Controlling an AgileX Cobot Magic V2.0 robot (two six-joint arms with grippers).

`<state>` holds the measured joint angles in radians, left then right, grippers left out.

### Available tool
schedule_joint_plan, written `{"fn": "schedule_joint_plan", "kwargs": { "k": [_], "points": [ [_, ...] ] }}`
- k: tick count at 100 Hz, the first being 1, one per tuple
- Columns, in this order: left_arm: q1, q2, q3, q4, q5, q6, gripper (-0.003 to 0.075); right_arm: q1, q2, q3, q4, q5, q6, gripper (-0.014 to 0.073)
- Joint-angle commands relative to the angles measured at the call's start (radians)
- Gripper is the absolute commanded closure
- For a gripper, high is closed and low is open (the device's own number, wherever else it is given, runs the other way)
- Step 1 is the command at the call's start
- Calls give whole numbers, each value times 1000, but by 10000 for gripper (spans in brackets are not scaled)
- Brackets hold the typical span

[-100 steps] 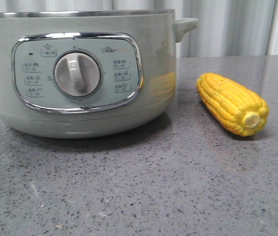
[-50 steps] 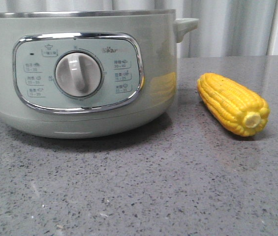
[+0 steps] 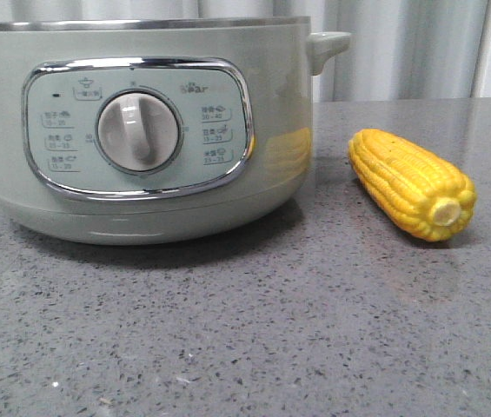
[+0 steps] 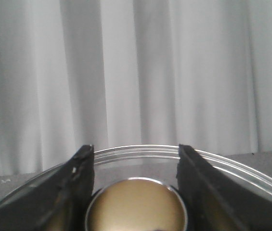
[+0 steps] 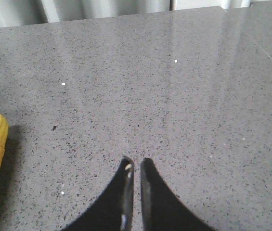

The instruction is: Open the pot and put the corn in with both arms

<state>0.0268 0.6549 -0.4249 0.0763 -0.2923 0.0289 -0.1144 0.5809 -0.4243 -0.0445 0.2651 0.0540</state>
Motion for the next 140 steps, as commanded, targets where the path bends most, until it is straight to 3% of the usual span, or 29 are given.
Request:
{"fn": "schedule_joint_plan", "kwargs": {
  "k": [1,33,50,71,91,140],
  "points": [
    [2,-6,20,-22,-203,2,654,-4,8,-37,-1,-80,-3,641],
    [2,43,193,-50,-349,2,739,-4,8,-37,-1,-80,-3,641],
    [-9,145,208,-50,-409,0,741,-4,8,-37,1,-80,-3,641],
    [-9,327,208,-40,-613,0,741,-4,8,-35,1,-80,-3,641],
    [-9,485,208,79,-808,-9,741,-4,8,-35,1,-80,-3,641],
    [-9,657,208,82,-863,-35,741,-4,8,-35,1,-80,-3,641]
  ]
}}
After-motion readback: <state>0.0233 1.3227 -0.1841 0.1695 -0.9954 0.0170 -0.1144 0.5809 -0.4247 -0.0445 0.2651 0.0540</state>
